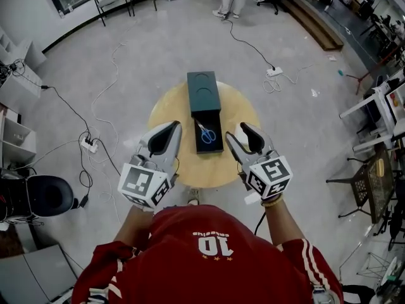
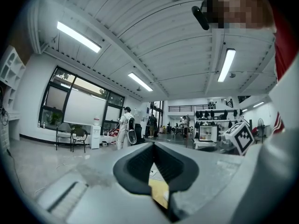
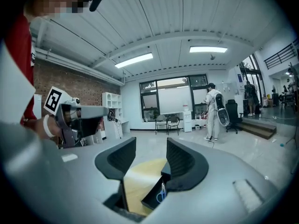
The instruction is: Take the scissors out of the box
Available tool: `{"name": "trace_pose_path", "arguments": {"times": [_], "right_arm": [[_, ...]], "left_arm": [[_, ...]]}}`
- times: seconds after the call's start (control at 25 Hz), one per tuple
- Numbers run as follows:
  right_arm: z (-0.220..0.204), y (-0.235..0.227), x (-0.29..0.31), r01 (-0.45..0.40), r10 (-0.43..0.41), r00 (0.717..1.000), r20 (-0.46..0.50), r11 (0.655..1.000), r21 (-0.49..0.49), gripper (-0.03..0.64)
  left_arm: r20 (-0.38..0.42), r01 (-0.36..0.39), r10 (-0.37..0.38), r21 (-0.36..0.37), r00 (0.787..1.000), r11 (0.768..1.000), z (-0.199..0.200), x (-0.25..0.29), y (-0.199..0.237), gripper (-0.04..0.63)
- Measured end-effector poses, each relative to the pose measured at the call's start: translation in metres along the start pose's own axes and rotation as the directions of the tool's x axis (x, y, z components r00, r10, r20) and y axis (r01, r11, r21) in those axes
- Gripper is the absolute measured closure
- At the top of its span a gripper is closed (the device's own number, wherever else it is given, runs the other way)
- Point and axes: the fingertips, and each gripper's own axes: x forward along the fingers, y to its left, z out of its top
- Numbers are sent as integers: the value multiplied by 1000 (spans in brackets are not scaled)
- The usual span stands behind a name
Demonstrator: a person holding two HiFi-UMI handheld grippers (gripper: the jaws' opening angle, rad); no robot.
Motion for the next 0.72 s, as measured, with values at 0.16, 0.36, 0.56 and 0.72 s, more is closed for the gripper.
{"name": "trace_pose_path", "arguments": {"times": [0.16, 0.36, 0.56, 0.72], "right_arm": [[-33, -9, 17, -5, 5, 997, -77, 1000, -2, 423], [-79, -14, 40, -39, 39, 982, -184, 999, 4, 437], [-128, -21, 64, -49, 51, 957, -284, 999, 15, 437], [-163, -27, 81, -43, 51, 944, -327, 999, 32, 437]], "left_arm": [[-7, 7, -7, 5, 1000, 1000, -5, 9, 2, 592], [-22, 9, -9, 14, 1000, 1000, -11, 17, 7, 592], [-37, 14, -14, -1, 999, 1000, -19, 25, 16, 592], [-42, 20, -20, -16, 999, 1000, -23, 32, 24, 592]]}}
